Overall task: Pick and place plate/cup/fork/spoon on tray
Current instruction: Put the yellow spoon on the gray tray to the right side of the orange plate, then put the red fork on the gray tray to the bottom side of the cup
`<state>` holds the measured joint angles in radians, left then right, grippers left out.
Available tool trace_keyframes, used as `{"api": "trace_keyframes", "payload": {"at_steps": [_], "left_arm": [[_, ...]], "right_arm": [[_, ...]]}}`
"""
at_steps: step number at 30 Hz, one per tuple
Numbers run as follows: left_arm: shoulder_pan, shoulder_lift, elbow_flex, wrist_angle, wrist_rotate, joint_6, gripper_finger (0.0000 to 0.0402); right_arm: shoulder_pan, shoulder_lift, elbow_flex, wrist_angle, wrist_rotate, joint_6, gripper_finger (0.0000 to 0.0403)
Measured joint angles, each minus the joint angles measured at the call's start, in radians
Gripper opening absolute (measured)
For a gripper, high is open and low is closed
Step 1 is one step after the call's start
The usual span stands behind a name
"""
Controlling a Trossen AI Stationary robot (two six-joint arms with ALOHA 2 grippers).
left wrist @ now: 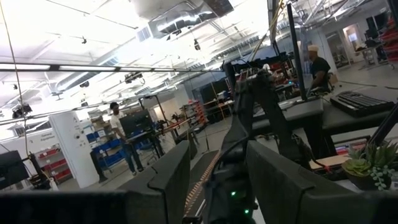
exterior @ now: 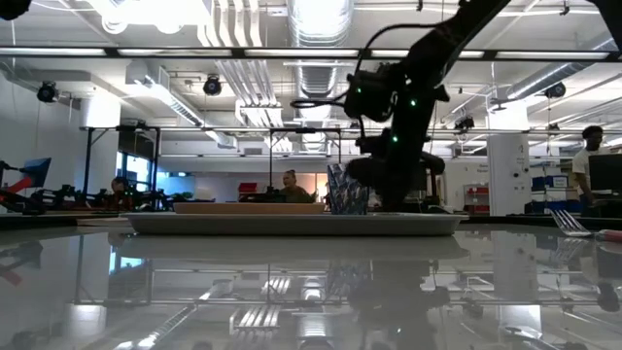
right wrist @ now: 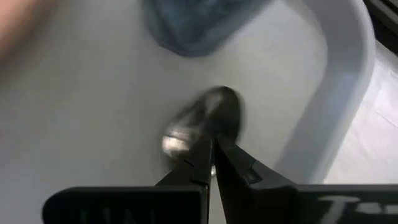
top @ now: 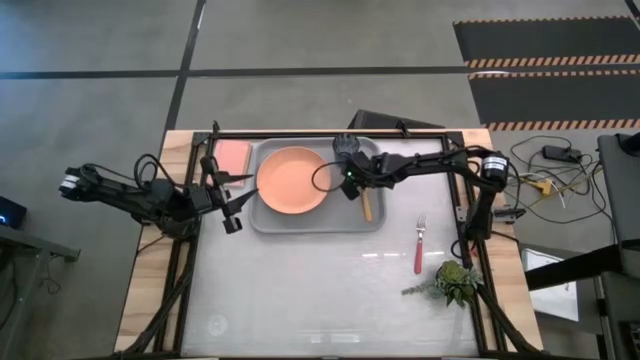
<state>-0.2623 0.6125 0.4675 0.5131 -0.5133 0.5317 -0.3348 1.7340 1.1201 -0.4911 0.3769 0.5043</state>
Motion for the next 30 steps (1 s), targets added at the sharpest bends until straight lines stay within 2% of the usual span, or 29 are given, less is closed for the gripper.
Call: {"api": "trace_keyframes", "payload": {"at_steps": [9,22,30], "left_arm": [[-0.001,-0.001,0.0,0.001,0.0,0.0,0.0141],[0.0,0.0,0.0,0.001,0.0,0.0,0.0141],[0.0,0.0,0.0,0.0,0.0,0.0,0.0141]], "right_arm": [[-0.024,-0.006,-0.097,0.164,-0.04,-0.044,0.0008],[-0.022,-0.007,-0.063,0.133,-0.036,-0.044,0.0008],[0.024,-0.038,0.052,-0.043,-0.043,-0.019,0.0008]]}}
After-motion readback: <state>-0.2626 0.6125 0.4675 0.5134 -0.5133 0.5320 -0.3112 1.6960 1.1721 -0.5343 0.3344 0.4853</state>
